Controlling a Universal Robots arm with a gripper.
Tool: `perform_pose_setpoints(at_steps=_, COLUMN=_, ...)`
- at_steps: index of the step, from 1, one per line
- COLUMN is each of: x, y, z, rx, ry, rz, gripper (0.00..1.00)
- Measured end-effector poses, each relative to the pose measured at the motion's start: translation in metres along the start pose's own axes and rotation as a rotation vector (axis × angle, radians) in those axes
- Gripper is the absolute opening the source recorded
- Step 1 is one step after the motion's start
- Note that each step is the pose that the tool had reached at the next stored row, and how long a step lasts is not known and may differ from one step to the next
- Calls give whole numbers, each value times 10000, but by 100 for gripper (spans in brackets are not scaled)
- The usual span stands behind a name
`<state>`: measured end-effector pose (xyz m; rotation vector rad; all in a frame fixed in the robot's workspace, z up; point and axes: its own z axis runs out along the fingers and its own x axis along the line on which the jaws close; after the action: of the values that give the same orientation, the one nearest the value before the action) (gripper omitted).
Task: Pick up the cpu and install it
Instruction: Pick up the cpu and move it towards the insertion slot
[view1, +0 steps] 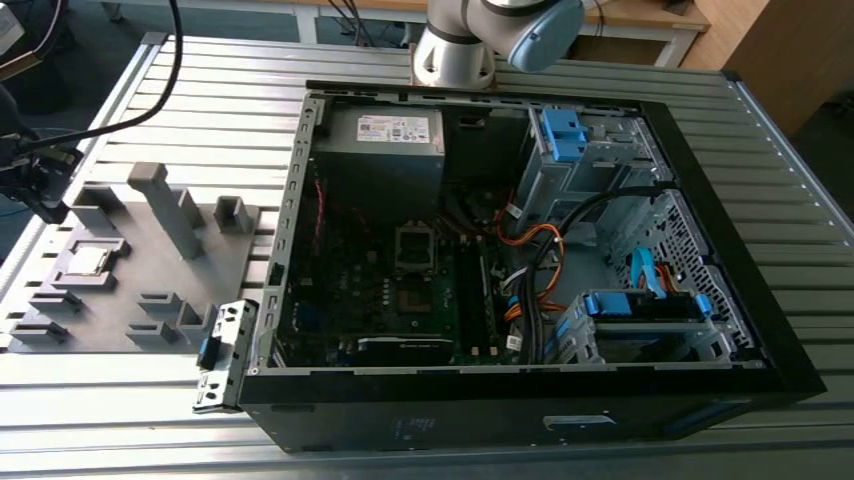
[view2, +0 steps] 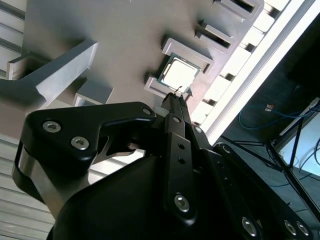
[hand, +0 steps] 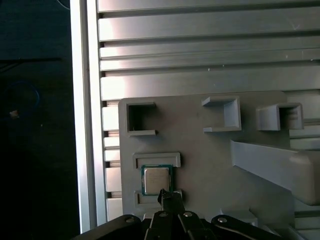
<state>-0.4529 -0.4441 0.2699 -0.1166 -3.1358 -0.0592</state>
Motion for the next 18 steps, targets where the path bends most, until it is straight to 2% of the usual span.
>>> perform_pose_setpoints(at_steps=6, x=-1, y=-2, z=13, rx=0, ry=11, rz=-51, gripper=11)
perform_pose_setpoints(at_steps=10, x=0, y=-29, z=33, rx=1, ry=16, rz=-166, gripper=11)
perform_pose_setpoints(at_steps=18, x=-3, y=-74, z=154, rx=2, ry=21, rz=-301, gripper=11)
